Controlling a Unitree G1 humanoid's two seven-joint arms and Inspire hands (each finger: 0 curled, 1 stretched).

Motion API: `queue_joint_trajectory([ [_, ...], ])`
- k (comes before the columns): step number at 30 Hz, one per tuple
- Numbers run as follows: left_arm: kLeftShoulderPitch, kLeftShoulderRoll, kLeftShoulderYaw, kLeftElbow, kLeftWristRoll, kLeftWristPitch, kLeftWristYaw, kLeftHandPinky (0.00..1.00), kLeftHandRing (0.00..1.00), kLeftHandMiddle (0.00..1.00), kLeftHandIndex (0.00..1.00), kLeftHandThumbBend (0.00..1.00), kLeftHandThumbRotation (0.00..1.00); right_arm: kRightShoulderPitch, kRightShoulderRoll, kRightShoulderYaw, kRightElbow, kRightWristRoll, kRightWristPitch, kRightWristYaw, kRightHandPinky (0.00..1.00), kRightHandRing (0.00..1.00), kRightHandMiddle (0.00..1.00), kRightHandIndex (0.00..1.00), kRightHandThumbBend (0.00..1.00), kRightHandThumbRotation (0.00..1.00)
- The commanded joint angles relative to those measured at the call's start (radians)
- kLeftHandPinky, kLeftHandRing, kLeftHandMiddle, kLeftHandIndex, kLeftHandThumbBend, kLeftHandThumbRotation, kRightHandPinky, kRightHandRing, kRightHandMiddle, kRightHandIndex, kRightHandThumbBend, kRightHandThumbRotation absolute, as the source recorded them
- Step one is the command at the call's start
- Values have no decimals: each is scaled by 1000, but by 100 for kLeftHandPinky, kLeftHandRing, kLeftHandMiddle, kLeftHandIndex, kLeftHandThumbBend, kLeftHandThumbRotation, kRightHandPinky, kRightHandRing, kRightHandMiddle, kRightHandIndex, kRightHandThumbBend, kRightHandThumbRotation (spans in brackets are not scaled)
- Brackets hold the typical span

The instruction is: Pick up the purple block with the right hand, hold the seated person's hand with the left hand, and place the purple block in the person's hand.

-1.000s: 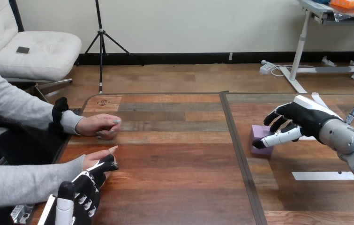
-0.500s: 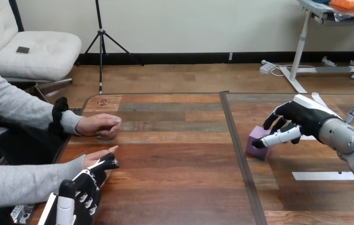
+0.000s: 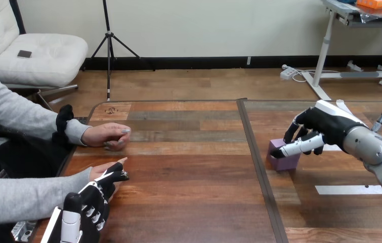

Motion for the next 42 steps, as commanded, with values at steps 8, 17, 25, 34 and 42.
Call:
queue_joint_trajectory([
  [8, -62, -12, 15, 5, -3, -21, -8, 100, 100, 90, 68, 84, 100, -53, -39, -18, -57, 7, -28, -7, 36, 40, 46, 46, 100, 41],
  [17, -62, -18, 17, 6, -3, -20, -3, 100, 100, 90, 68, 83, 100, -54, -46, -25, -66, 15, -37, -6, 35, 39, 45, 46, 100, 43],
  [25, -62, -20, 19, 7, -2, -24, -3, 100, 99, 90, 68, 81, 100, -58, -54, -28, -77, 15, -46, -5, 32, 37, 43, 46, 100, 45],
  [34, -63, -15, 20, 8, -2, -25, -10, 100, 99, 90, 69, 81, 100, -56, -67, -43, -101, 27, -77, -11, 33, 38, 43, 45, 100, 49],
  [42, -62, -16, 22, 4, -4, -18, -5, 100, 99, 90, 69, 82, 100, -59, -79, -67, -137, 46, -97, -2, 27, 32, 38, 38, 100, 50],
])
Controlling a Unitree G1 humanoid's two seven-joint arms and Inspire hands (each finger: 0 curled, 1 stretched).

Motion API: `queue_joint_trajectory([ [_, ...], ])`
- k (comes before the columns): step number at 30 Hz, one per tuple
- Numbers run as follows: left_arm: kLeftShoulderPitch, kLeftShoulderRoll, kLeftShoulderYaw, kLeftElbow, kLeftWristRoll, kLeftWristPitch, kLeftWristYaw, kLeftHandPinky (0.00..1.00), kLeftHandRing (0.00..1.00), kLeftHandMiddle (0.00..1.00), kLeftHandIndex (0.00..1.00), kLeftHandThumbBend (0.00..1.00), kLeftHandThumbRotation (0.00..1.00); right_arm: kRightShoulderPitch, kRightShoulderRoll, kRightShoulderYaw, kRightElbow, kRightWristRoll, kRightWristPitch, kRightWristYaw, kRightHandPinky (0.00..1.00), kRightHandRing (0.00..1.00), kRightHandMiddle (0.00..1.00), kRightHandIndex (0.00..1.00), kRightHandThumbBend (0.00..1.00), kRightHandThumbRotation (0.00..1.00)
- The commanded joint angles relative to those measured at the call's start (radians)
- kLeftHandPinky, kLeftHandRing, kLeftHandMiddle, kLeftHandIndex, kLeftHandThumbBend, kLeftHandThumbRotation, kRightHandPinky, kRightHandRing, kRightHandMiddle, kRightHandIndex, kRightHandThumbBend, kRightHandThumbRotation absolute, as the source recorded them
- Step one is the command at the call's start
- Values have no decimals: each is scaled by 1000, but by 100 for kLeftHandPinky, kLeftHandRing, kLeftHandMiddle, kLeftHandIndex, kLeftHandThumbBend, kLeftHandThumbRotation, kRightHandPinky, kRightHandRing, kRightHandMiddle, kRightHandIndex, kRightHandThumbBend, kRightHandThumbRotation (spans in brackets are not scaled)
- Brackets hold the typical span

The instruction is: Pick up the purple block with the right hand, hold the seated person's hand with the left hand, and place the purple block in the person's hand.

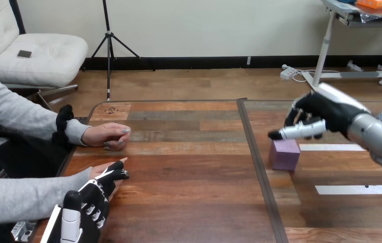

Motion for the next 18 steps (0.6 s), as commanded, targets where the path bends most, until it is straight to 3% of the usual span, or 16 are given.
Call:
queue_joint_trajectory([
  [1, -51, -10, 18, 0, -3, -19, -2, 100, 99, 90, 69, 82, 100, -60, -47, -41, -82, 32, -29, 0, 27, 31, 37, 37, 100, 50],
  [12, -57, -7, 21, 10, -15, -21, -27, 100, 99, 90, 69, 81, 100, -67, -60, -73, -126, 66, -66, 18, 19, 24, 30, 30, 100, 52],
  [18, -56, -10, 26, 3, -10, -8, -25, 100, 99, 90, 69, 81, 100, -76, -57, -89, -136, 81, -58, 28, 24, 28, 33, 33, 100, 51],
])
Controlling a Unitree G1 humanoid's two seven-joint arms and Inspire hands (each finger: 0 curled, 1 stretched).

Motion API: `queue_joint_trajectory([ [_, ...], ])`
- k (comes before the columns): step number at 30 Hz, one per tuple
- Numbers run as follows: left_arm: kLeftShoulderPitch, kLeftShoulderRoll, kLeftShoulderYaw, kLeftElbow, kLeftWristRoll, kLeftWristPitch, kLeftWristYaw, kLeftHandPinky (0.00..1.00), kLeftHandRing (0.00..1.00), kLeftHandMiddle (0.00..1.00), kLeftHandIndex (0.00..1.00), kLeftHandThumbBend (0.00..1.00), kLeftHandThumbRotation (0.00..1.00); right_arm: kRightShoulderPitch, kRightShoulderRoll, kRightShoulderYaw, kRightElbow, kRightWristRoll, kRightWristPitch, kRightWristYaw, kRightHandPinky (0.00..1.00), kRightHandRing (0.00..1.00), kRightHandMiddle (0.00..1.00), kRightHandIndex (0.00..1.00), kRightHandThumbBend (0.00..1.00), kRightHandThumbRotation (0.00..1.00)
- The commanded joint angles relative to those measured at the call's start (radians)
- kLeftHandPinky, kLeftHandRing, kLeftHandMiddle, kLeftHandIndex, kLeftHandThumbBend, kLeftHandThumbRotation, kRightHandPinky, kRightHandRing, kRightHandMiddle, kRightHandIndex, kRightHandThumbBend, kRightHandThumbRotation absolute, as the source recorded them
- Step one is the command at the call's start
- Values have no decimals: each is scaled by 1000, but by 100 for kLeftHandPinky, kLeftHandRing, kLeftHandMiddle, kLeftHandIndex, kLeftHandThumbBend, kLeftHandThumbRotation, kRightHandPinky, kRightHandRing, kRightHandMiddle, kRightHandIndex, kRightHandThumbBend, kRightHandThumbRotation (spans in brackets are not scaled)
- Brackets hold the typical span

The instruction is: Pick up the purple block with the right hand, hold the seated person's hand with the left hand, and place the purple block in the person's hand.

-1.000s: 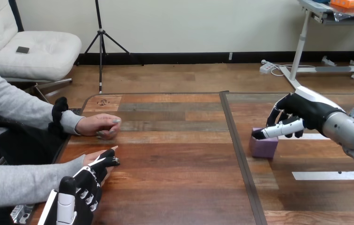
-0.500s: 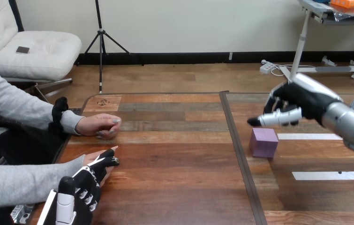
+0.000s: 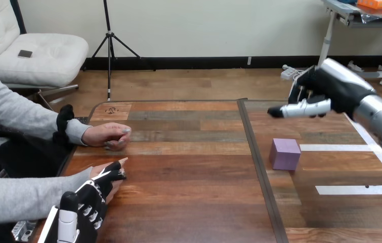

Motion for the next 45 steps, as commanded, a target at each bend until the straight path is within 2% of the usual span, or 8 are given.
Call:
queue_joint_trajectory([
  [1, -55, -9, 6, -6, -1, -9, -2, 100, 99, 90, 69, 81, 100, -78, -22, -34, -38, 28, -12, 8, 24, 29, 34, 34, 100, 51],
  [6, -53, -14, 8, -9, 21, -18, 17, 100, 97, 89, 69, 82, 100, -87, -17, -39, -29, 30, -11, 11, 32, 36, 40, 40, 100, 49],
  [12, -51, -14, 6, -14, 25, -14, 23, 100, 96, 88, 68, 82, 100, -102, -11, -30, -16, 20, 23, 32, 40, 44, 48, 51, 100, 45],
  [26, -56, -20, 4, -4, -1, -19, 2, 100, 97, 88, 68, 81, 100, -139, 6, 50, 65, -85, 97, 86, 65, 70, 73, 75, 100, 41],
  [31, -55, -17, 4, -3, -16, -11, -14, 100, 97, 89, 68, 81, 100, -149, 22, 85, 97, -126, 137, 91, 67, 75, 81, 82, 100, 40],
  [36, -55, -19, 7, -1, -28, -9, -29, 100, 99, 90, 68, 80, 100, -155, 43, 100, 122, -140, 185, 100, 58, 71, 81, 88, 100, 39],
  [40, -56, -20, 10, -1, -24, -10, -30, 100, 99, 90, 68, 80, 100, -147, 59, 105, 140, -140, 191, 95, 52, 68, 79, 91, 100, 38],
  [45, -47, -20, 10, -10, -17, -9, -25, 100, 99, 90, 68, 81, 100, -140, 75, 109, 155, -138, 209, 89, 56, 76, 88, 95, 100, 36],
])
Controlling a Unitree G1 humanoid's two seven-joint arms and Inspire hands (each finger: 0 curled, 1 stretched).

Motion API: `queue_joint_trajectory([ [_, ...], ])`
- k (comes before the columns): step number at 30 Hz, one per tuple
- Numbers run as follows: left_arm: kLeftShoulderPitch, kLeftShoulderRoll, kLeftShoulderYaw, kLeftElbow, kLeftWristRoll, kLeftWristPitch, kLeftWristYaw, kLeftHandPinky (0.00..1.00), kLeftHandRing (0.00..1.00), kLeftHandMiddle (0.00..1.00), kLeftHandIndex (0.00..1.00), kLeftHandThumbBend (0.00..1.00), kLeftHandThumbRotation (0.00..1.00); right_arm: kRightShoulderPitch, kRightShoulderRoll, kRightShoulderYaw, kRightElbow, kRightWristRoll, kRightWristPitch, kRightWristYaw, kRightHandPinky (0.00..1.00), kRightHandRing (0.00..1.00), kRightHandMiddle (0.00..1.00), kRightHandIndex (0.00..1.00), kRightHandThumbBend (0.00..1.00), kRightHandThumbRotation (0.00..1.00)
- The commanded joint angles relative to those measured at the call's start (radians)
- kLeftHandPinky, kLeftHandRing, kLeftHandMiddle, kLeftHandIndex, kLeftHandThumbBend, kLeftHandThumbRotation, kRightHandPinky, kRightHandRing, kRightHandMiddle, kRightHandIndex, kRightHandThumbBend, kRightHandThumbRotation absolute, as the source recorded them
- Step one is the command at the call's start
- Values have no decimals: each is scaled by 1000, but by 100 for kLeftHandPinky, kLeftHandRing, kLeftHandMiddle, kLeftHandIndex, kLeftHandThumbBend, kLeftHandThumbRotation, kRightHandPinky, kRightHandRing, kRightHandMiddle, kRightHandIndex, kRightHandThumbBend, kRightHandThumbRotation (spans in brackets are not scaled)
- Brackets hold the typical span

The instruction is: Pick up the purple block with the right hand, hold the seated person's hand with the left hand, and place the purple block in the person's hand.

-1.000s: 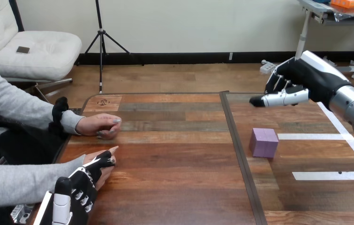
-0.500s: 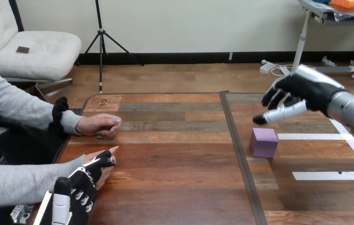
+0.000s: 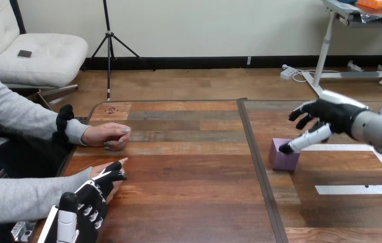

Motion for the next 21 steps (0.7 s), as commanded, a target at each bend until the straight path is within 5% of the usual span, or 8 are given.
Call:
queue_joint_trajectory([
  [1, -43, -16, 3, -14, -6, -7, 0, 100, 99, 90, 68, 81, 100, -67, 42, 5, 13, 2, 12, -15, 57, 77, 90, 95, 100, 36],
  [21, -27, -27, 1, -34, -17, 5, 4, 100, 97, 89, 68, 79, 100, -52, 82, 23, 47, -18, 29, -46, 77, 98, 100, 100, 100, 32],
])
